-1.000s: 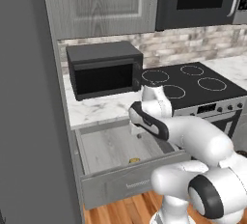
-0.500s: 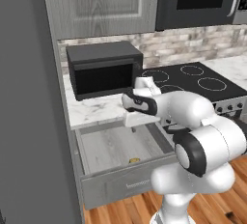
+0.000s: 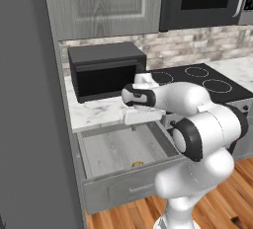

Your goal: Restock the sink supplies by placing the sponge and soap dispenser on the counter and next to the sink. Make sure the soap dispenser is upright.

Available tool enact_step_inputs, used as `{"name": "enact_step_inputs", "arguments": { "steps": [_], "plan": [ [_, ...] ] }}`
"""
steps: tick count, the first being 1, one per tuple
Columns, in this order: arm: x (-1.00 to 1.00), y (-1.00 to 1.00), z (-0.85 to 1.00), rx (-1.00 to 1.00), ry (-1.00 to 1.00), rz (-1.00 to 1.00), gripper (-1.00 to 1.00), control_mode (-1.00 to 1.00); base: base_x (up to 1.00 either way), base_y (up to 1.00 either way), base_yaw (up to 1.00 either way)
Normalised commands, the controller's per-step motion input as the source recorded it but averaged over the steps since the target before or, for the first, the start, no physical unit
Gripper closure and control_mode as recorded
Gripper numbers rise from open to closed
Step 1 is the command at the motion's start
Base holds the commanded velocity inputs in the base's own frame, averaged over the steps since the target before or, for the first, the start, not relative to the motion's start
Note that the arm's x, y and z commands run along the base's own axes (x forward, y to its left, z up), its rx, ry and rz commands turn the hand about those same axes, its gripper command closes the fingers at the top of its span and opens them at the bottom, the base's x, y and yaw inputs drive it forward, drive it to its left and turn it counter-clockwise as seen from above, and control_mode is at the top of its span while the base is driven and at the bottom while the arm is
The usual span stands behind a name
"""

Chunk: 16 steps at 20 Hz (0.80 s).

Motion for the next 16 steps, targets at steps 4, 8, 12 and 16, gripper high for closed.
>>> {"name": "enact_step_inputs", "arguments": {
  "steps": [4, 8, 12, 16],
  "plan": [
    [0.05, 0.00, -0.34, 0.00, -0.06, -0.05, -1.00, -1.00, 0.00, 0.00, 0.00],
    [0.01, 0.00, -0.19, 0.00, -0.23, -0.02, -1.00, -1.00, 0.00, 0.00, 0.00],
    [0.00, 0.00, -0.16, 0.00, -0.19, -0.03, -1.00, -1.00, 0.00, 0.00, 0.00],
    [0.01, 0.00, -0.38, 0.00, -0.04, -0.03, -1.00, -1.00, 0.00, 0.00, 0.00]
  ]
}}
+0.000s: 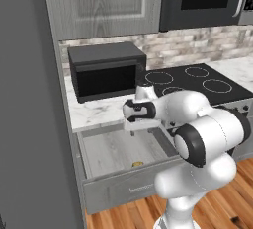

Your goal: Restock the sink supplies by placing the sponge and soap dispenser on the counter and next to the sink. Make sure the soap dispenser is upright.

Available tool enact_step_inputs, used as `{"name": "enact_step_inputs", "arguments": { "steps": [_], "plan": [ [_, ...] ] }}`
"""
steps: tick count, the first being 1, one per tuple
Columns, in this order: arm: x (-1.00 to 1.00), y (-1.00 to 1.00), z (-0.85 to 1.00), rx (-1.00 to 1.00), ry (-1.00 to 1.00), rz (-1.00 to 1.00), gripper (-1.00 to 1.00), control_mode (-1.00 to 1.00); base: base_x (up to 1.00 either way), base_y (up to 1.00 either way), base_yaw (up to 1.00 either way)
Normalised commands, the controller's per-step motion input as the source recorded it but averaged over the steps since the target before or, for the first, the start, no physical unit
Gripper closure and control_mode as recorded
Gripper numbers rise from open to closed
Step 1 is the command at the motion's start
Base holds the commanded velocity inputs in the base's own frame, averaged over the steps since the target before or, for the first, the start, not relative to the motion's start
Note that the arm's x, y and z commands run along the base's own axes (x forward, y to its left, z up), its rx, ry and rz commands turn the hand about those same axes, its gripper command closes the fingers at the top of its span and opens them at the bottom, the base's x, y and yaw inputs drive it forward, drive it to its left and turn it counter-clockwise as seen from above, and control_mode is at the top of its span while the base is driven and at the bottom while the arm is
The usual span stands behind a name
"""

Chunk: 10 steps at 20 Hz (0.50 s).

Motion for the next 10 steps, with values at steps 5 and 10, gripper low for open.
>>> {"name": "enact_step_inputs", "arguments": {
  "steps": [5, 10],
  "plan": [
    [0.06, 0.00, -0.44, 0.00, 0.00, -0.01, -1.00, -1.00, 0.00, 0.00, 0.00],
    [0.09, 0.00, -0.20, 0.00, 0.00, 0.00, -1.00, -1.00, 0.00, 0.00, 0.00]
  ]
}}
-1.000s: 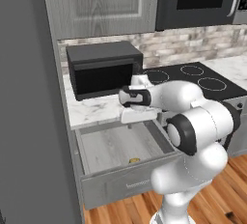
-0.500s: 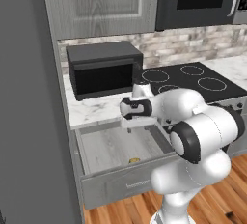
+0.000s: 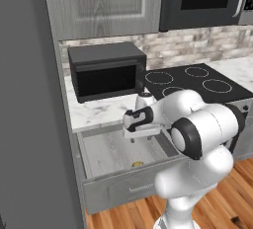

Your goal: Restock the sink supplies by placing the sponge and soap dispenser on the counter and next to the sink. Make sure the soap dispenser is upright.

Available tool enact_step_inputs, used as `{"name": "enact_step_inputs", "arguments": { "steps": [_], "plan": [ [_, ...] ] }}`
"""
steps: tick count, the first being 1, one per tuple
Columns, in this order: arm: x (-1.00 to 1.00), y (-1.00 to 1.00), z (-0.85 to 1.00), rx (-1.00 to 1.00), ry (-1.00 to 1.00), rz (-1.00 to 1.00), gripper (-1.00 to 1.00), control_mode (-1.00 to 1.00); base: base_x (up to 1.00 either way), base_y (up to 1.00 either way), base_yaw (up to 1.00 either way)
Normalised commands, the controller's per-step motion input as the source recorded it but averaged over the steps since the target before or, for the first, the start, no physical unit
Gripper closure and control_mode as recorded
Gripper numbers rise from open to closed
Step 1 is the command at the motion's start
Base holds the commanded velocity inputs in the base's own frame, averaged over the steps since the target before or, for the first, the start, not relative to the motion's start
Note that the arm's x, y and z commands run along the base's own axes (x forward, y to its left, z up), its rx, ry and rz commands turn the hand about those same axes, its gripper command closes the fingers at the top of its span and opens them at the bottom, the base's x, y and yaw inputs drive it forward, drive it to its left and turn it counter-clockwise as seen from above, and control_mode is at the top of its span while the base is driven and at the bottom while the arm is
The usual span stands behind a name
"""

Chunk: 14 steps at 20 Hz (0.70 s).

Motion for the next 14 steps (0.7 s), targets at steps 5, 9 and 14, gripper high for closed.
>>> {"name": "enact_step_inputs", "arguments": {
  "steps": [5, 9, 14],
  "plan": [
    [0.10, 0.00, -0.19, 0.00, 0.02, 0.00, -1.00, -1.00, 0.00, 0.00, 0.00],
    [0.16, -0.01, -0.13, 0.00, 0.05, 0.00, -1.00, -1.00, 0.00, 0.00, 0.00],
    [0.32, -0.03, -0.11, 0.00, 0.07, 0.00, -1.00, -1.00, 0.00, 0.00, 0.00]
  ]
}}
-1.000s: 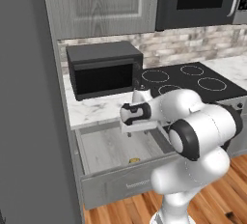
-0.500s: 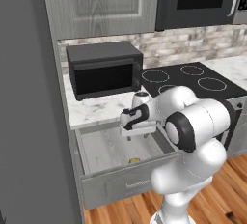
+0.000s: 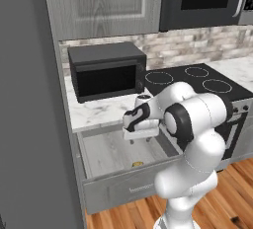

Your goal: Restock the sink supplies by placing the sponge and soap dispenser on the counter and next to the sink. Make sure the soap dispenser is upright.

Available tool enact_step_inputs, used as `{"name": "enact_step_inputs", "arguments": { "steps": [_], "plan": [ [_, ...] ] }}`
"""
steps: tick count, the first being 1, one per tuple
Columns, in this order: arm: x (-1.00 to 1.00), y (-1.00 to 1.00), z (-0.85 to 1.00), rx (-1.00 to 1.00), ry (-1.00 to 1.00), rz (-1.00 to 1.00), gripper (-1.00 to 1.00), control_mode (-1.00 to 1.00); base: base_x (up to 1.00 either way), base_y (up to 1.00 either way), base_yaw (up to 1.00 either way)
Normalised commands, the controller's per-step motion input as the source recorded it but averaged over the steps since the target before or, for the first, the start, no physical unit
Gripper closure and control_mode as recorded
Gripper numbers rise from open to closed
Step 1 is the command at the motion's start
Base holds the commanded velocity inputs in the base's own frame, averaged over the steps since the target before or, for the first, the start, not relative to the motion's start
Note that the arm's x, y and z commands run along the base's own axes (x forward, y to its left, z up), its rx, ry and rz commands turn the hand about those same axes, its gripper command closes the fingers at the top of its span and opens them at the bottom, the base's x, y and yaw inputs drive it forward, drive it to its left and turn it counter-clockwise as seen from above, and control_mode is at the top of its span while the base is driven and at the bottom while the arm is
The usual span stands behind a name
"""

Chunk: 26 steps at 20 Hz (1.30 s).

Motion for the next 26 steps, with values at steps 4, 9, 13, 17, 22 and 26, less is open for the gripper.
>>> {"name": "enact_step_inputs", "arguments": {
  "steps": [4, 9, 13, 17, 22, 26],
  "plan": [
    [0.26, 0.00, -0.16, 0.00, 0.08, 0.00, -1.00, -1.00, 0.00, 0.00, 0.00],
    [0.08, 0.00, -0.33, 0.00, 0.05, 0.00, -1.00, -1.00, 0.00, 0.00, 0.00],
    [0.00, 0.00, -0.45, 0.00, 0.01, 0.00, -1.00, -1.00, 0.00, 0.00, 0.00],
    [0.00, 0.00, -0.42, 0.00, 0.00, 0.00, -1.00, -1.00, 0.00, 0.00, 0.00],
    [0.00, 0.00, -0.41, 0.00, 0.00, 0.00, -1.00, -1.00, 0.00, 0.00, 0.00],
    [0.00, 0.00, -0.41, 0.00, 0.00, 0.00, -1.00, -1.00, 0.00, 0.00, 0.00]
  ]
}}
